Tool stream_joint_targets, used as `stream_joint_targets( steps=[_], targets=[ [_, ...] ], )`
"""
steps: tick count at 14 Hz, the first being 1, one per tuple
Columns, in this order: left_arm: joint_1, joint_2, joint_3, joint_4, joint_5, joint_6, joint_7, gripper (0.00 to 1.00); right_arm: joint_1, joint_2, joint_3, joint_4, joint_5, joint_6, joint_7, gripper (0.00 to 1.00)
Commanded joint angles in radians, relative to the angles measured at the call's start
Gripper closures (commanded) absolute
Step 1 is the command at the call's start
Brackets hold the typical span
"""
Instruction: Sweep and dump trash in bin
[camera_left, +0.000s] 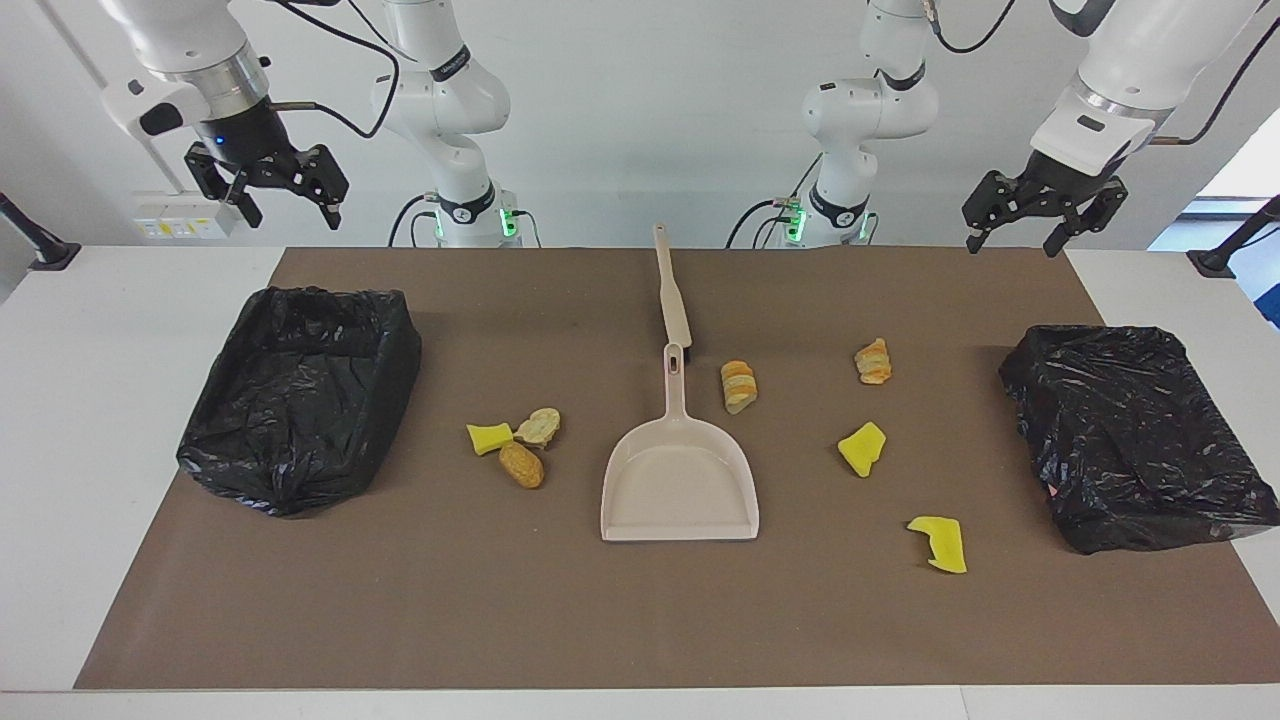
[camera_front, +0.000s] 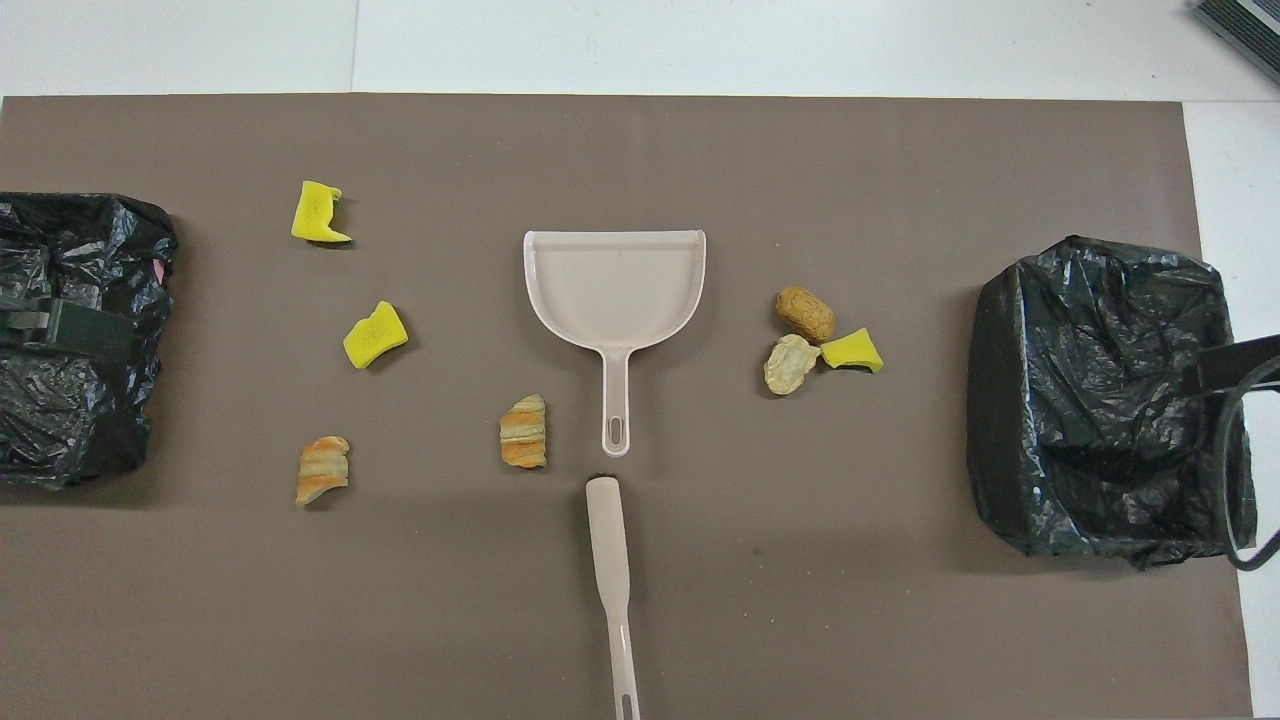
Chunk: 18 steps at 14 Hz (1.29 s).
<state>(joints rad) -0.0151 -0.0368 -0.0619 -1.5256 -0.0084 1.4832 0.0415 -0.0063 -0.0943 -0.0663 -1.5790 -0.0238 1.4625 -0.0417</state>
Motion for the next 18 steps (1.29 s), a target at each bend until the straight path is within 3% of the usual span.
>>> stream_joint_targets(
  steps=[1,18],
  targets=[
    [-0.011,-0.023,0.010,-0.027,-0.010,0.002,-0.005,0.00,-0.003,-0.013,0.002,-0.016,-0.010,0.019,-0.021,0.00],
    [-0.008,-0.028,0.010,-0.031,-0.010,0.000,-0.003,0.00,-0.014,-0.012,-0.001,-0.015,-0.013,0.022,-0.015,0.00]
  ],
)
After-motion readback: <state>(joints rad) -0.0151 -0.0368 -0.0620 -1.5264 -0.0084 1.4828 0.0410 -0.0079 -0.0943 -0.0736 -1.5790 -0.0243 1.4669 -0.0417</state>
